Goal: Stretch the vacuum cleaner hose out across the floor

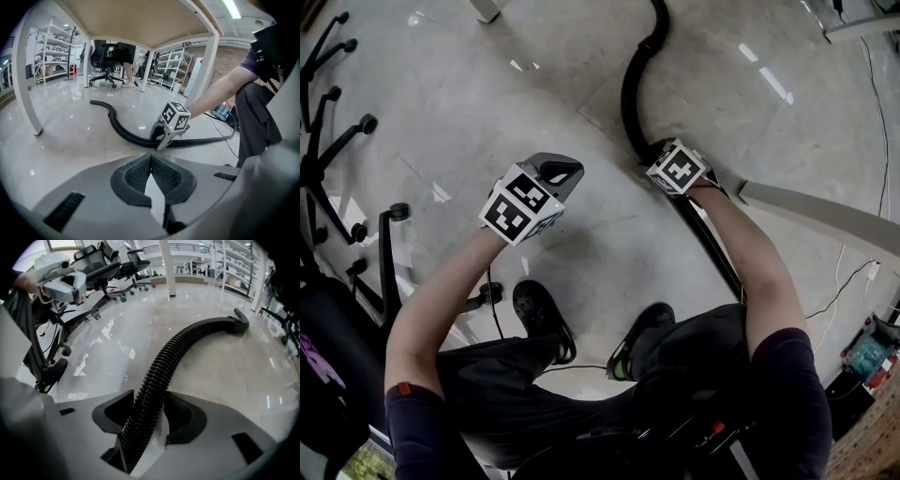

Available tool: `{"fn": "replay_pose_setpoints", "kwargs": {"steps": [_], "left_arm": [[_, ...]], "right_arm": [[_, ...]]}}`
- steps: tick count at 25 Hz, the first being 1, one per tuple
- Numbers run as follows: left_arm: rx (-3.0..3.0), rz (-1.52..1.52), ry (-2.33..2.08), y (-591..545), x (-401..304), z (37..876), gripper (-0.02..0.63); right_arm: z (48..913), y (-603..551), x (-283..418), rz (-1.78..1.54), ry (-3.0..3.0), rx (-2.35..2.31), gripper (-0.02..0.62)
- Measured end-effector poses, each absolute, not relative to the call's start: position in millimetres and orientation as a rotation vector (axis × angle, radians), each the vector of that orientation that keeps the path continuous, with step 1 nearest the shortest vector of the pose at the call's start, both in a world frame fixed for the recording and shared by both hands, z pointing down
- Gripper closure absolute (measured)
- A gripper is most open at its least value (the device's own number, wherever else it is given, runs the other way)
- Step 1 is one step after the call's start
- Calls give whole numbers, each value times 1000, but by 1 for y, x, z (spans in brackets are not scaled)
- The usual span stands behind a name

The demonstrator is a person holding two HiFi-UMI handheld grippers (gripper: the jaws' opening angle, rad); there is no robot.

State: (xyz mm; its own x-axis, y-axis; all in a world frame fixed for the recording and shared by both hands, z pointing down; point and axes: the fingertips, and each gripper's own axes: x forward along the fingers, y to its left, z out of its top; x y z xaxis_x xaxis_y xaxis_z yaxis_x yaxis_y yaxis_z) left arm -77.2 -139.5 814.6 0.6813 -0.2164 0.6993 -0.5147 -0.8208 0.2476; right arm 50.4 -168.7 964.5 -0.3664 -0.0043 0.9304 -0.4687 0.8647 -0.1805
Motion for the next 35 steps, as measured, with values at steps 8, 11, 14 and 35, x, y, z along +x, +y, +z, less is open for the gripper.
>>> {"fn": "replay_pose_setpoints", "kwargs": {"steps": [8, 11, 14, 35], "left_arm": [[2407, 1059, -619, -149, -110, 840, 598], [2360, 1151, -637, -153, -129, 858, 598], [2315, 1269, -645, -155, -152, 881, 598], [2521, 2411, 741, -140, -152, 982, 186]], "right_arm": [[960, -100, -27, 367, -1942, -9, 403], [960, -87, -39, 322, -1938, -102, 403], [963, -78, -47, 295, -1931, -175, 403], [956, -69, -51, 150, -1851, -346, 391]]}}
